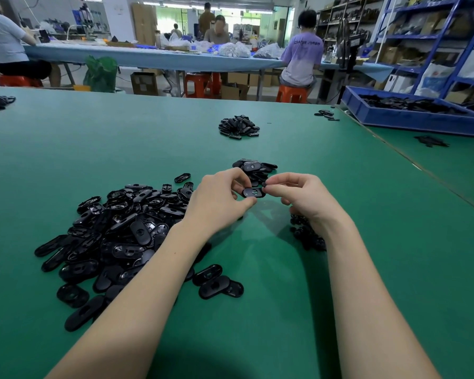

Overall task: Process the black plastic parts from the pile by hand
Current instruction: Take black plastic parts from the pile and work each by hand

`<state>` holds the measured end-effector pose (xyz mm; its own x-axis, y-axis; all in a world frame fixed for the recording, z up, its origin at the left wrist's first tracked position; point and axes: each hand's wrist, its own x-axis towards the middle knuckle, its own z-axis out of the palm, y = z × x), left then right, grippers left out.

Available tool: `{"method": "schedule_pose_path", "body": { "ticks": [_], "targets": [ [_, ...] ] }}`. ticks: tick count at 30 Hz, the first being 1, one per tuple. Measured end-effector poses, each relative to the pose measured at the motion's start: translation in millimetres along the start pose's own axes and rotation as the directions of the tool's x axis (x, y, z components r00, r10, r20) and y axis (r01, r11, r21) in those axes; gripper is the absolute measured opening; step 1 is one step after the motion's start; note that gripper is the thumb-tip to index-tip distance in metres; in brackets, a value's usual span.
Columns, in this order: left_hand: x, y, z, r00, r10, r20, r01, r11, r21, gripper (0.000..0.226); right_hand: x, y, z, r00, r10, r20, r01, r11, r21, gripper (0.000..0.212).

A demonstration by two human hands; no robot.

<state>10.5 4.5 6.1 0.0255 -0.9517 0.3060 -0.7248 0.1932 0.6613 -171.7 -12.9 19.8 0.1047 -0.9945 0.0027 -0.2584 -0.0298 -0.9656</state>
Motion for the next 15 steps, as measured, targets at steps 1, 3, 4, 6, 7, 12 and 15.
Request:
{"method": "schedule_pose_path", "body": {
  "ticks": [1,3,4,6,7,12,15],
  "targets": [
    [-0.1,-0.3,0.1,1.0,0.001,0.001,-0.001,1.0,0.003,0.02,-0.2,0.1,0.6,1.0,-0.001,-0.006,0.001,1.0,-0.001,0.01],
    [0.2,-0.5,0.3,1.0,0.001,0.002,-0.001,1.0,0.006,0.019,-0.2,0.2,1.4,1.0,-0.007,-0.01,0.007,1.0,-0.003,0.011],
    [0.4,-0.6,0.3,1.0,0.001,0.002,-0.001,1.0,0.005,0.019,0.1,0.4,1.6,1.0,-0.014,-0.008,0.014,1.0,-0.006,0.012],
    [0.6,-0.7,0.3,1.0,-0.002,0.005,0.002,1.0,0.006,0.019,0.3,0.6,1.5,1.0,-0.031,-0.002,0.031,0.999,-0.02,0.012],
    [0.6,-0.8,0.3,1.0,-0.003,0.007,0.003,1.0,0.009,0.018,0.2,0.4,1.5,0.999,-0.035,0.001,0.035,0.999,-0.028,0.012],
    [0.4,-1.7,0.4,1.0,-0.012,0.006,0.012,1.0,0.019,0.019,0.3,-2.1,2.5,0.999,0.009,-0.031,-0.011,0.998,-0.054,0.013],
    [0.3,-2.2,0.2,1.0,-0.019,0.002,0.019,0.999,0.028,0.019,1.4,-3.2,2.0,0.999,0.017,-0.04,-0.019,0.999,-0.049,0.015]
  ]
}}
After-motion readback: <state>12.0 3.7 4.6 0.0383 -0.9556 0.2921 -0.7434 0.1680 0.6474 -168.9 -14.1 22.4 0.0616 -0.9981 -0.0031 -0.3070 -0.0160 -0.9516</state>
